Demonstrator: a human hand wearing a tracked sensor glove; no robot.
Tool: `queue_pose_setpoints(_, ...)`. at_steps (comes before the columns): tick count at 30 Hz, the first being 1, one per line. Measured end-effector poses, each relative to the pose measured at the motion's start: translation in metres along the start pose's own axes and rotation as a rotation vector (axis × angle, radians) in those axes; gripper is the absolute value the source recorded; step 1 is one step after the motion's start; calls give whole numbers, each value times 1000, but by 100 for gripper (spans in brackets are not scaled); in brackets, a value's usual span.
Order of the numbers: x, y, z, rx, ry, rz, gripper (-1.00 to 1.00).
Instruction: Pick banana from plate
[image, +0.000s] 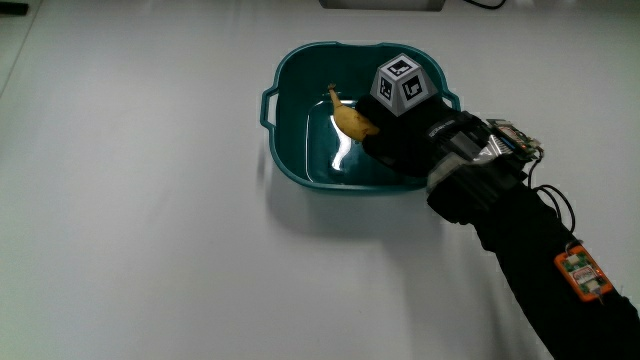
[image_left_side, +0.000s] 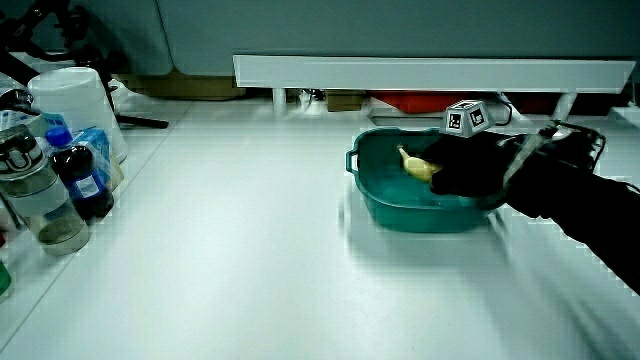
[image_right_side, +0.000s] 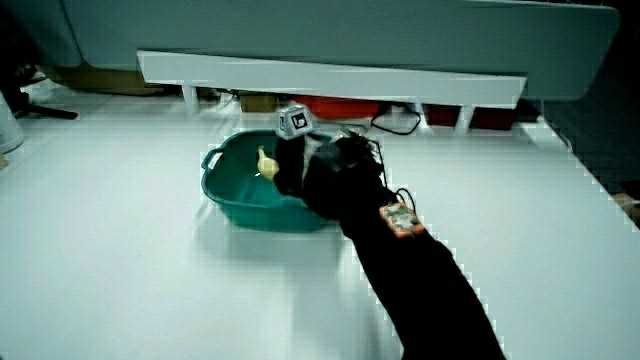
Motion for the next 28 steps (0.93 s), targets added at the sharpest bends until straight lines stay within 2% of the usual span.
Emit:
queue_pose_setpoints(1, -2, -5, 3, 21, -11, -3, 100)
queue_pose_setpoints(2, -2, -9, 5, 10, -5, 9, 100)
queue_pose_setpoints(6, -8, -26, 13, 49, -27, 22, 100)
queue_pose_setpoints(11, -17, -47, 23, 134, -48, 41, 100)
queue_pose_setpoints(16, -25, -67, 31, 178, -45, 61, 100)
queue_pose_setpoints(17, -28, -71, 33, 193, -69, 71, 100)
queue_pose_setpoints(26, -51, -109, 37, 247, -93, 150, 100)
queue_pose_setpoints(28, -57, -118, 38, 277, -123, 178, 100)
